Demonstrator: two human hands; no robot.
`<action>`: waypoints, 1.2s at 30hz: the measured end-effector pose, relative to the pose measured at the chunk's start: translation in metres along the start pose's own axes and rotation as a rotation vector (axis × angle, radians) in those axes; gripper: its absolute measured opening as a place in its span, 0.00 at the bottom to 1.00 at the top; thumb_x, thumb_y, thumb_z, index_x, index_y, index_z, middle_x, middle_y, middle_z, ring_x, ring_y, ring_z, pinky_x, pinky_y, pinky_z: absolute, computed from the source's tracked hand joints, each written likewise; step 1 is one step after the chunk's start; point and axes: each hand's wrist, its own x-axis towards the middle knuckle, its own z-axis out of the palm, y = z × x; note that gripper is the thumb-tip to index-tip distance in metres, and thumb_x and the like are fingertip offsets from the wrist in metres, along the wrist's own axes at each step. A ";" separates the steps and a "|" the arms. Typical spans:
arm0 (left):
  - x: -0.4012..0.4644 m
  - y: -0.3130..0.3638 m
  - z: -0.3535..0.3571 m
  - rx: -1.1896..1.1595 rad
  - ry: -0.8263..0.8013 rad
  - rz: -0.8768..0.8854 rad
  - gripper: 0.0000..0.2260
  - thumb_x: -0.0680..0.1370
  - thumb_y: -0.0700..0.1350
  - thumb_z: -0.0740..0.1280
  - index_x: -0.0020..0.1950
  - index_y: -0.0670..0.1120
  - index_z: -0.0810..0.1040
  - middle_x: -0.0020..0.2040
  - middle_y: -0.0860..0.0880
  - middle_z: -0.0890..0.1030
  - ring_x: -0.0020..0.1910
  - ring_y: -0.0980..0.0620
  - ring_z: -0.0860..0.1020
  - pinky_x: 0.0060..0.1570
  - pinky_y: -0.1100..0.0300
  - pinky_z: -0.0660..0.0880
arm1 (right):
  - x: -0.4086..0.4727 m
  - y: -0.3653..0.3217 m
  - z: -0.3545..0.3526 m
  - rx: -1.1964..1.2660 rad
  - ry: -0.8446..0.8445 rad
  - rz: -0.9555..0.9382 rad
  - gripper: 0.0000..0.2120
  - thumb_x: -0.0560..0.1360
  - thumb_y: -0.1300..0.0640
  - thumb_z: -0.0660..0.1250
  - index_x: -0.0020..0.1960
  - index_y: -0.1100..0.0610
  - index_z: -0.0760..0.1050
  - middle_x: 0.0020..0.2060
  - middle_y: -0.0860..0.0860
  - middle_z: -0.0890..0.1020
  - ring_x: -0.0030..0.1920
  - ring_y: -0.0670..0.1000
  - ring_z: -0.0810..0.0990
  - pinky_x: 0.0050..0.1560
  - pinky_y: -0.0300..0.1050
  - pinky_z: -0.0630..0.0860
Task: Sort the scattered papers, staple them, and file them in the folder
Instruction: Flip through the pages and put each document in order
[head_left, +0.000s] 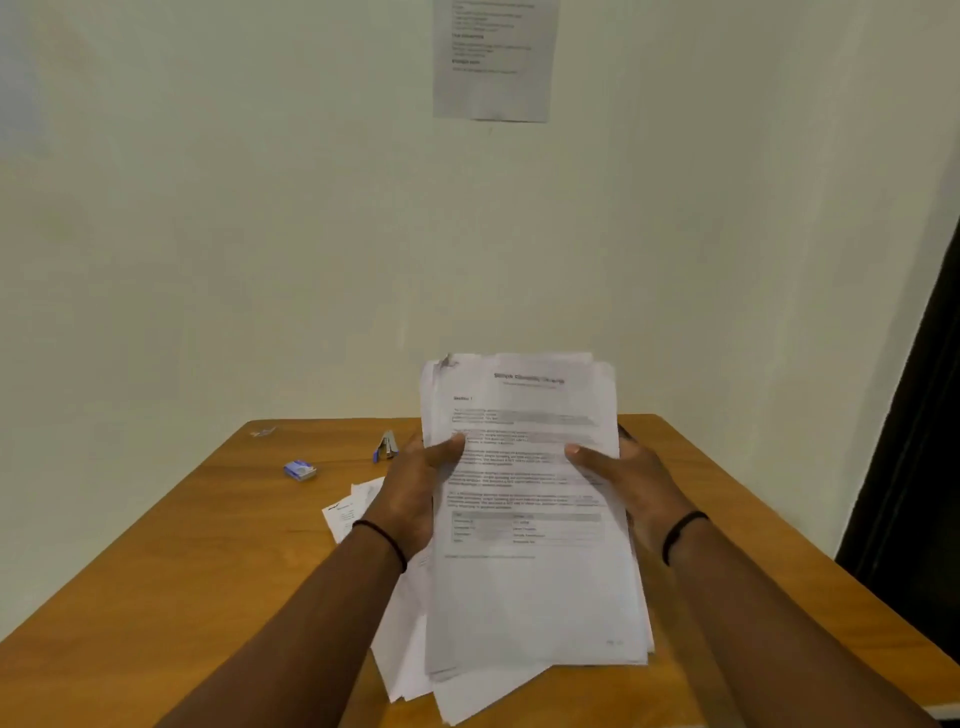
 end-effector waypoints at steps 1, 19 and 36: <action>0.006 0.007 0.008 0.029 -0.026 0.025 0.16 0.78 0.39 0.67 0.66 0.39 0.77 0.58 0.37 0.83 0.57 0.35 0.82 0.51 0.44 0.80 | 0.000 -0.013 -0.002 0.005 0.034 -0.049 0.17 0.73 0.61 0.74 0.61 0.60 0.79 0.54 0.57 0.85 0.53 0.58 0.85 0.55 0.54 0.81; 0.049 -0.052 0.095 0.321 -0.027 0.166 0.16 0.73 0.43 0.76 0.60 0.44 0.81 0.52 0.47 0.86 0.50 0.45 0.85 0.52 0.47 0.82 | -0.008 -0.001 -0.064 -0.229 0.541 -0.237 0.05 0.83 0.58 0.58 0.54 0.50 0.71 0.49 0.46 0.81 0.50 0.47 0.81 0.48 0.41 0.79; 0.055 -0.132 0.131 1.037 -0.015 -0.219 0.10 0.81 0.43 0.61 0.40 0.45 0.76 0.31 0.48 0.81 0.22 0.54 0.76 0.24 0.64 0.72 | -0.001 0.060 -0.150 -1.294 0.635 -0.060 0.12 0.77 0.65 0.64 0.60 0.59 0.78 0.56 0.56 0.81 0.56 0.57 0.78 0.57 0.46 0.74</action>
